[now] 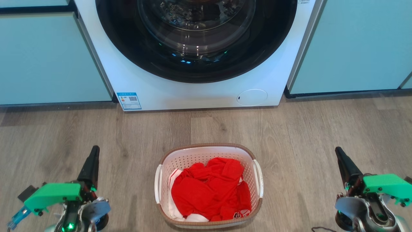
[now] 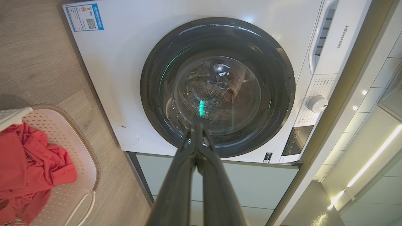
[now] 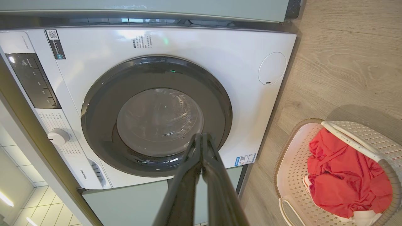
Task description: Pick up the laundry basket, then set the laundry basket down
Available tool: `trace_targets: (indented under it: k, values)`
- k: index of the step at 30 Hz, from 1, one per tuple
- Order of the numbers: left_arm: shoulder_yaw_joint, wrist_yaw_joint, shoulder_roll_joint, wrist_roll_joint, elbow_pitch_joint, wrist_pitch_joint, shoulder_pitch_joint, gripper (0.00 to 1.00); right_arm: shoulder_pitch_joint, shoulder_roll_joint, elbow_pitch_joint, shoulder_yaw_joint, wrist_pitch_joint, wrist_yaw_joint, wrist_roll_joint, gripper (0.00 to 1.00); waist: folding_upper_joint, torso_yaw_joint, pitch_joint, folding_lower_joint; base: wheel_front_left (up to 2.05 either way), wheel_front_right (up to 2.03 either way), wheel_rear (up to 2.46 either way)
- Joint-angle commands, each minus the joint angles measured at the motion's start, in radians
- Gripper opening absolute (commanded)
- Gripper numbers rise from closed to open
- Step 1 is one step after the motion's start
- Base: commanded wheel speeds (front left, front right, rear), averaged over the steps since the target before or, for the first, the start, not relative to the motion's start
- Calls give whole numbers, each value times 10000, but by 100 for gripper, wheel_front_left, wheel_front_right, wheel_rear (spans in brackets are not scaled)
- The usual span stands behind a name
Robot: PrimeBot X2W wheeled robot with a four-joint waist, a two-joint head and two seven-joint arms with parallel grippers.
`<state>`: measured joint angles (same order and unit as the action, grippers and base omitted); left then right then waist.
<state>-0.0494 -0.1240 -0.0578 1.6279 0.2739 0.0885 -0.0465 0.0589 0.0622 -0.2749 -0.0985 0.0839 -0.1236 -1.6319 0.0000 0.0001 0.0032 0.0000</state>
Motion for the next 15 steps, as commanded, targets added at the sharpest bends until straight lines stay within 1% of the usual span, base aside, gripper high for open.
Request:
trace_targets:
  k: [1, 15]
  values:
    - [-428, -67, -82, -13, -296, 74, -597, 0, 463, 98, 319, 148, 51, -71, -18, 0, 0, -1, 0, 0, 0, 0, 0]
    - [-463, -67, -57, -42, -294, 102, -600, 0, 467, 66, 316, 102, 88, -71, 21, 0, 0, -1, 0, 0, 0, 0, 0]
